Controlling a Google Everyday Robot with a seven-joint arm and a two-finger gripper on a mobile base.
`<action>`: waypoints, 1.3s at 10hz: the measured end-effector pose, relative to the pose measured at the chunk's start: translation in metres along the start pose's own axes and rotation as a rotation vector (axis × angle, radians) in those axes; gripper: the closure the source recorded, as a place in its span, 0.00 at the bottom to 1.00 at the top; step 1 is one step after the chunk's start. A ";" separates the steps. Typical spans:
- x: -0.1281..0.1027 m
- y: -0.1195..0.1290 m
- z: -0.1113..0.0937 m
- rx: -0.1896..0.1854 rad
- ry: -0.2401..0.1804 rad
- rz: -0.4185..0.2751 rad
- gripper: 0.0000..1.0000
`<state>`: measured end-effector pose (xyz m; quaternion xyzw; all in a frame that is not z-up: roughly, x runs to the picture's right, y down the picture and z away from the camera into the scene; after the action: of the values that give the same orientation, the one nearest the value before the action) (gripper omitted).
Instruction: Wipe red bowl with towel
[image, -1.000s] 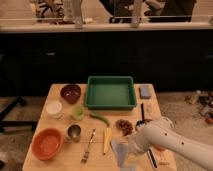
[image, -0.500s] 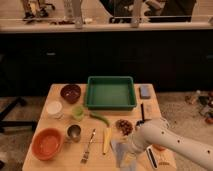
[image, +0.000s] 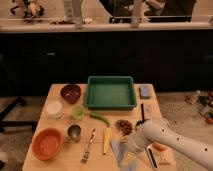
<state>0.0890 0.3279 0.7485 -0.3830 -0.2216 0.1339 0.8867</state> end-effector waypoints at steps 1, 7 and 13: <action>0.000 0.000 0.000 0.000 0.000 -0.001 0.20; 0.000 0.000 0.000 -0.001 0.000 -0.001 0.73; 0.000 0.000 0.001 -0.001 0.000 -0.001 1.00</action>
<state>0.0885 0.3281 0.7487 -0.3831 -0.2218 0.1331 0.8867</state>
